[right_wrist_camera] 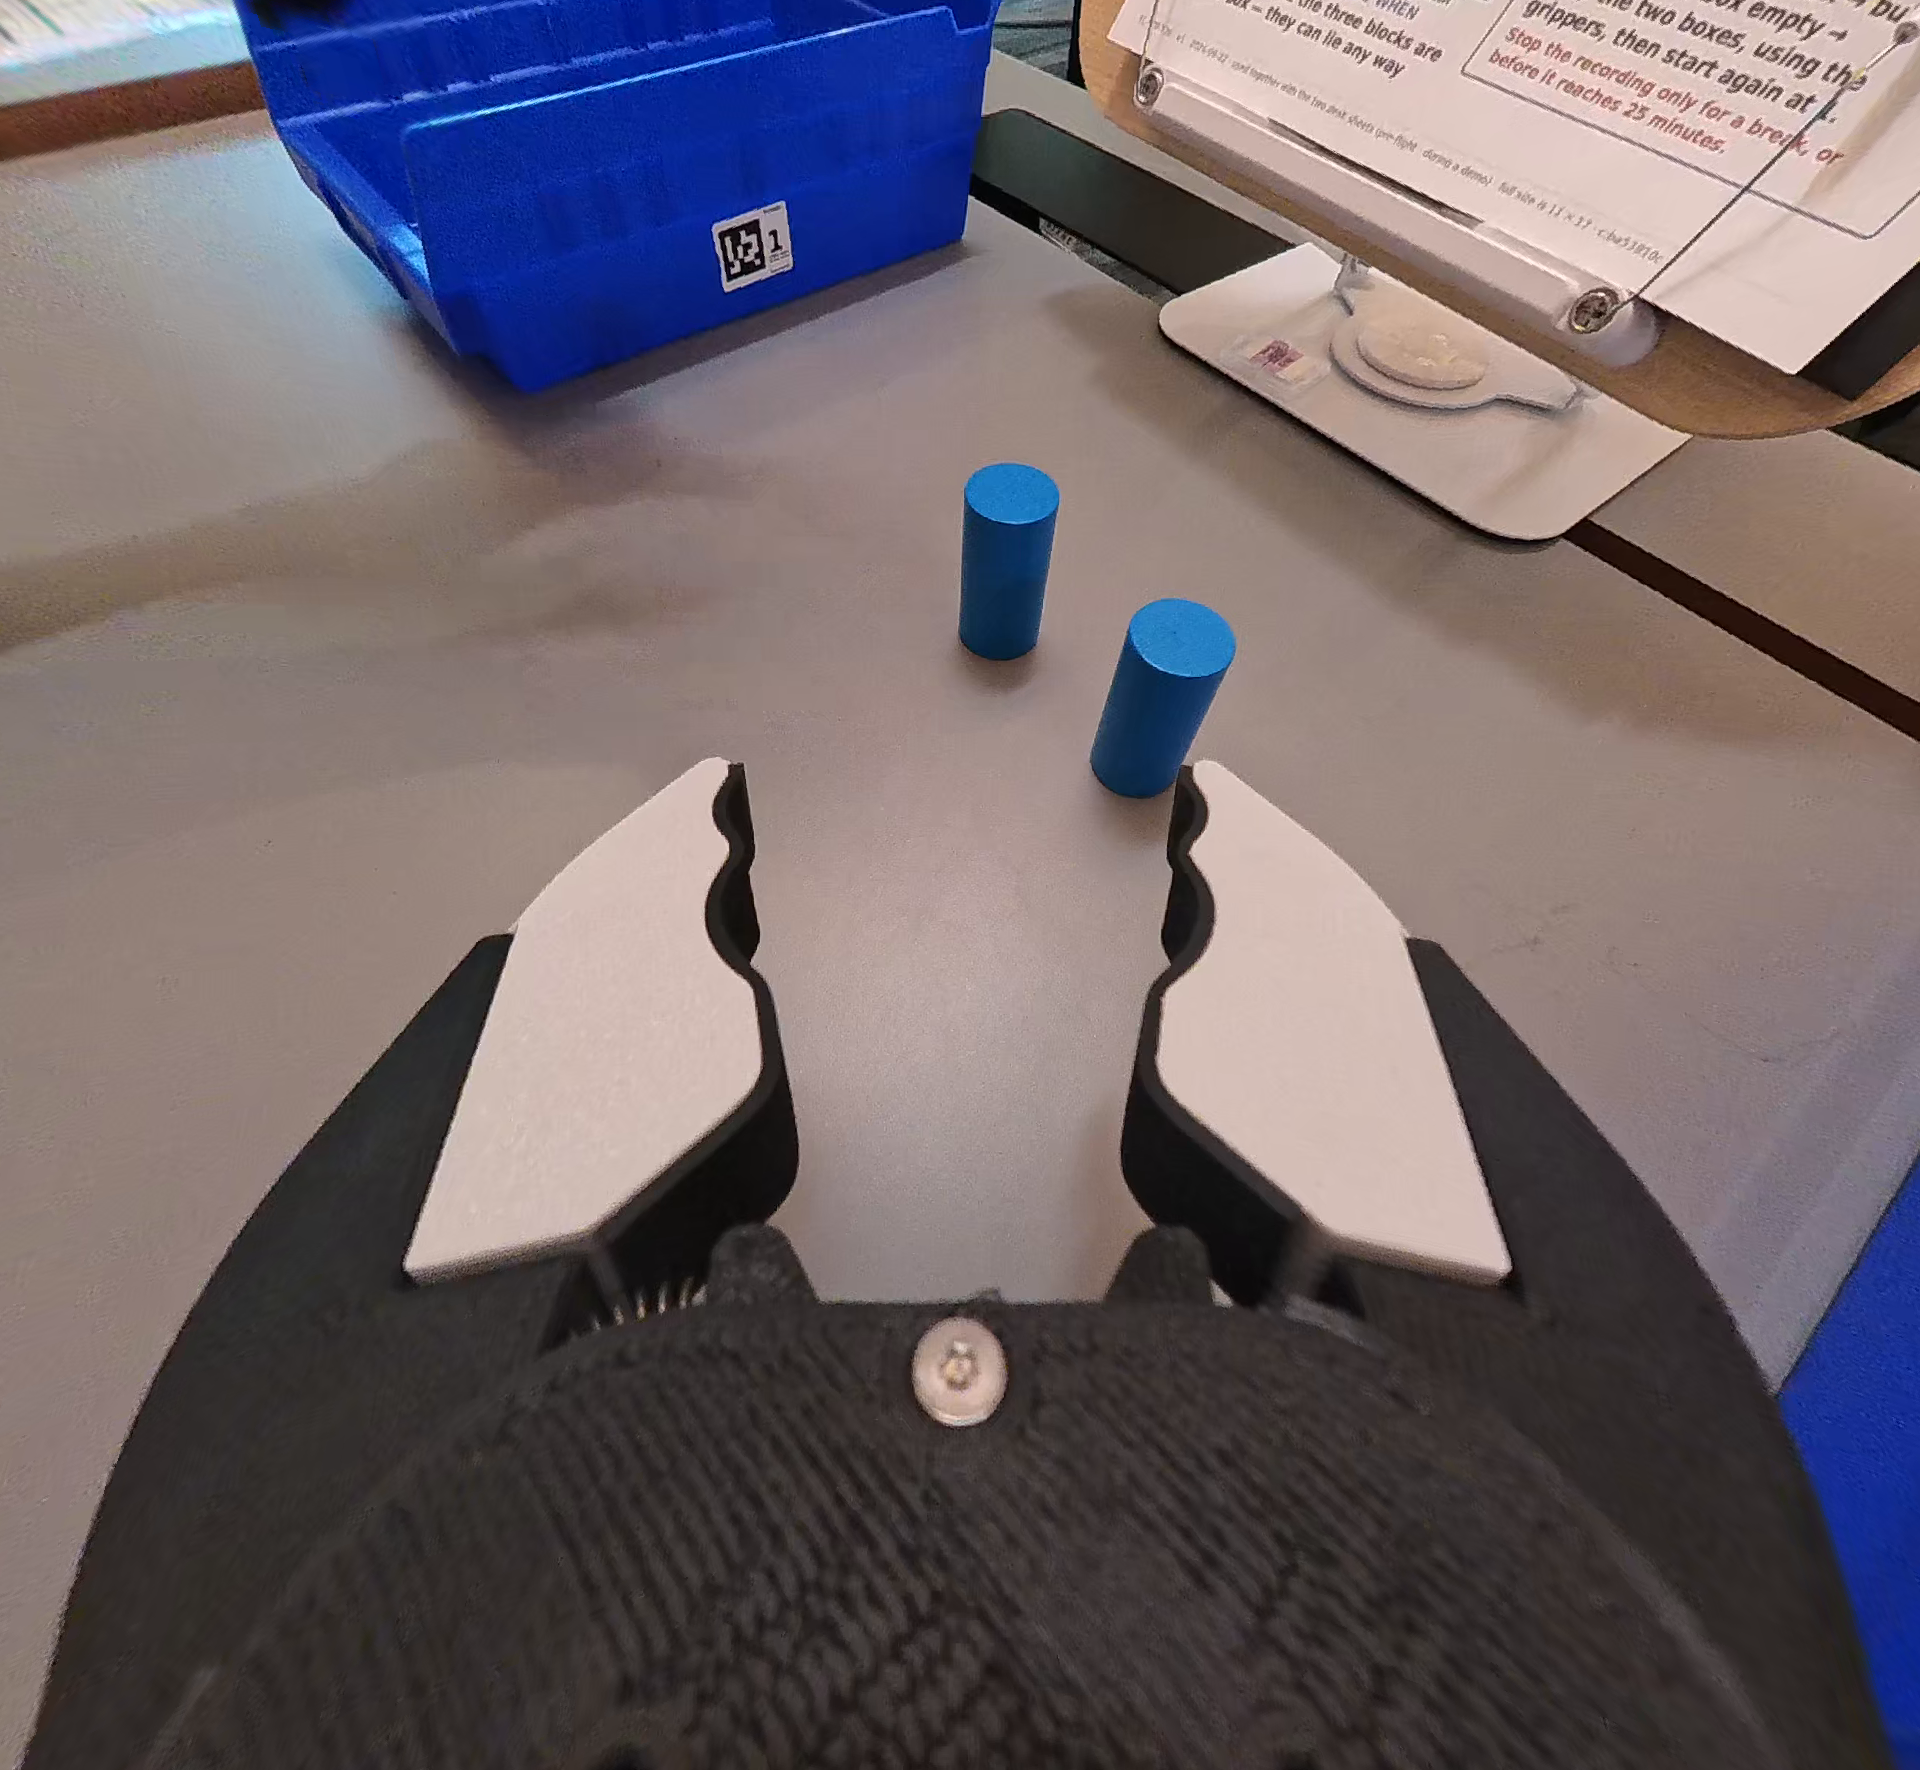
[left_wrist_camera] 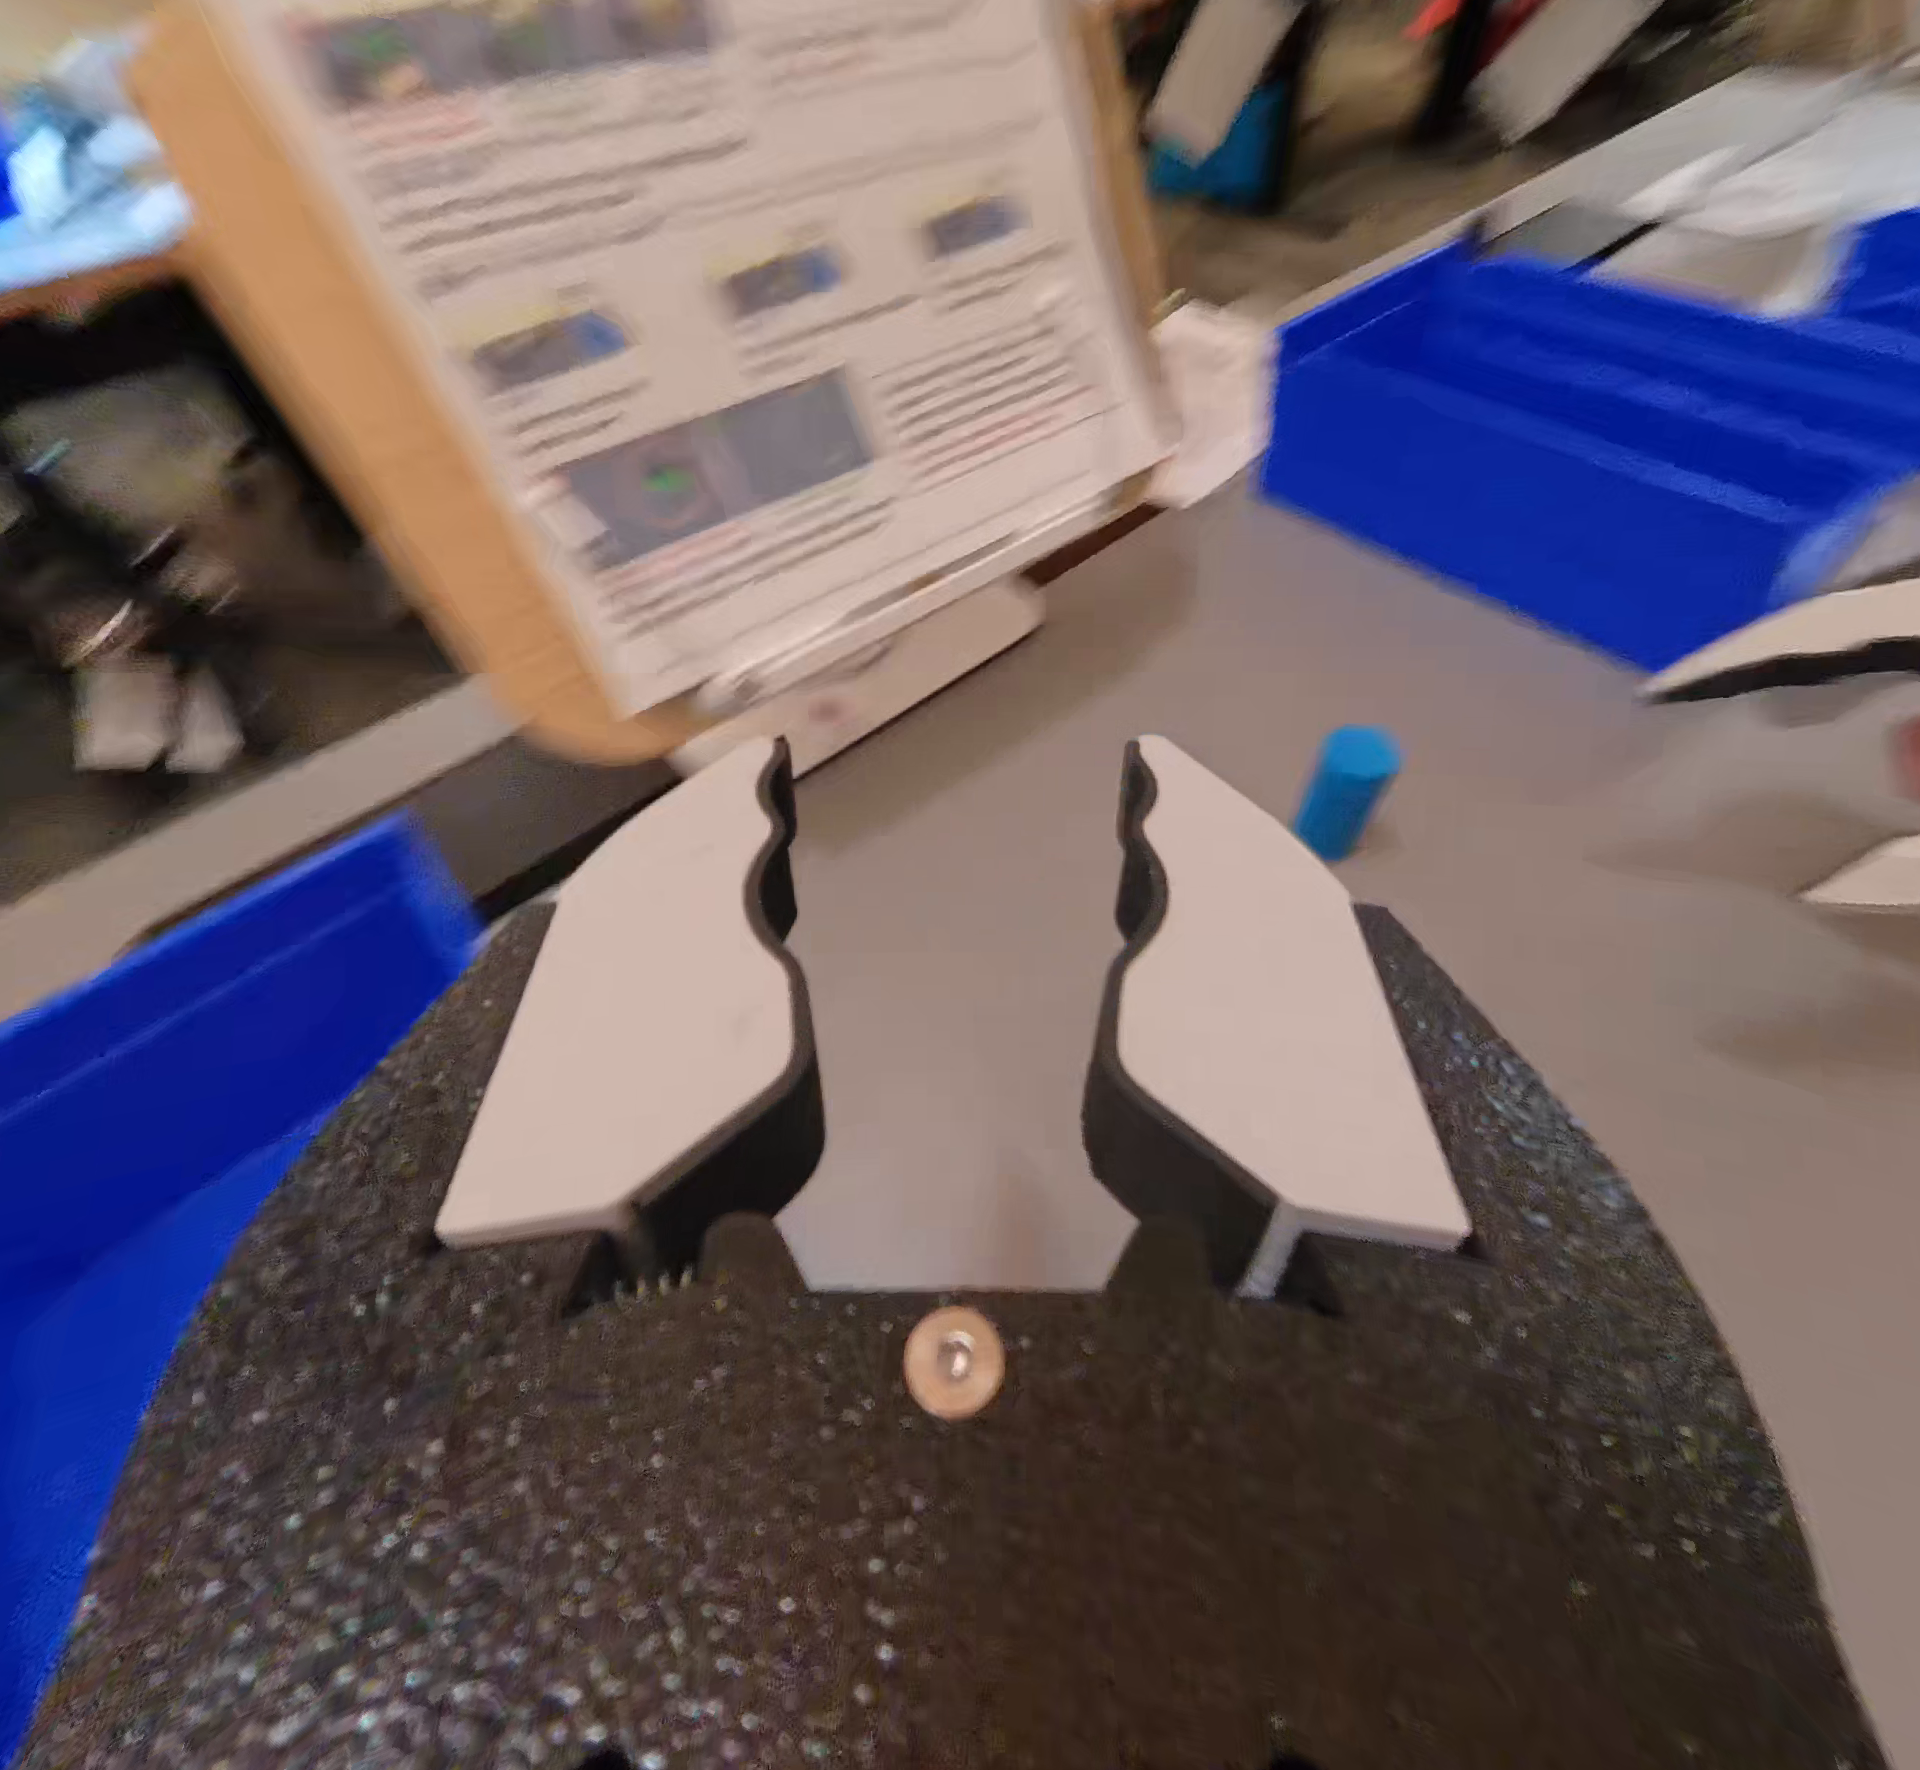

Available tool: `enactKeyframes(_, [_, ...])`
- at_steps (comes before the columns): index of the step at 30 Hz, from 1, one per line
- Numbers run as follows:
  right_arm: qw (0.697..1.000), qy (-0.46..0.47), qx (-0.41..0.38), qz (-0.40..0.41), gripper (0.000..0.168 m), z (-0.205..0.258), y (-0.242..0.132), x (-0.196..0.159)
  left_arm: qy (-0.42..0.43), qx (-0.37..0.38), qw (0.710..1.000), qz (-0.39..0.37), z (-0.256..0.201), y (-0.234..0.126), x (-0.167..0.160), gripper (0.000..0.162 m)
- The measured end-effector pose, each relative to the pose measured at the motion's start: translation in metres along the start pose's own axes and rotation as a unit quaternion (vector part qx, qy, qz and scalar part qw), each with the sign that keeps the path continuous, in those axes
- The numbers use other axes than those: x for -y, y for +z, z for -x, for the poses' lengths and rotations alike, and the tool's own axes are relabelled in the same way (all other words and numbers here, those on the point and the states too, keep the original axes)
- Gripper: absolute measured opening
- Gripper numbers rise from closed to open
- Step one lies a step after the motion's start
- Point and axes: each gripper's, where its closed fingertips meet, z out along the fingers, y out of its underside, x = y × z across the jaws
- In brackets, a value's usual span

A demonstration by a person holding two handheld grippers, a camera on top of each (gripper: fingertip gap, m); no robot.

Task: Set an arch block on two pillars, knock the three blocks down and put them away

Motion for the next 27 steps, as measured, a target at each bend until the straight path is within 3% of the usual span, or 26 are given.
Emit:
enactKeyframes(3, [1.000,0.001,0.000,-0.003,0.078,0.000,-0.001,0.000,-0.047,0.102,0.981,0.158,0.070,-0.042,-0.036,0.062])
enactKeyframes(5, [1.000,0.003,-0.001,-0.004,0.078,0.000,0.000,0.000,-0.109,0.118,0.951,0.264,0.097,-0.067,-0.074,0.064])
enactKeyframes(8, [1.000,0.005,0.000,-0.007,0.078,0.001,0.000,0.002,-0.209,0.075,0.904,0.364,0.101,-0.088,-0.126,0.064])
enactKeyframes(11, [1.000,0.003,0.002,-0.009,0.078,0.003,0.002,0.004,-0.229,0.037,0.868,0.439,0.090,-0.099,-0.170,0.065])
enactKeyframes(16, [1.000,-0.002,0.005,-0.004,0.078,0.006,0.004,0.005,-0.193,0.017,0.855,0.481,0.083,-0.097,-0.206,0.061])
enactKeyframes(21, [1.000,-0.003,-0.001,-0.001,0.078,0.006,0.001,0.004,-0.122,-0.009,0.870,0.477,0.085,-0.085,-0.207,0.056])
enactKeyframes(25, [1.000,0.001,-0.007,0.001,0.078,0.003,-0.002,0.003,-0.053,-0.021,0.868,0.494,0.086,-0.085,-0.209,0.054])
enactKeyframes(27, [1.000,0.002,-0.007,0.002,0.078,0.003,-0.001,0.002,-0.068,-0.017,0.858,0.508,0.083,-0.088,-0.213,0.053])
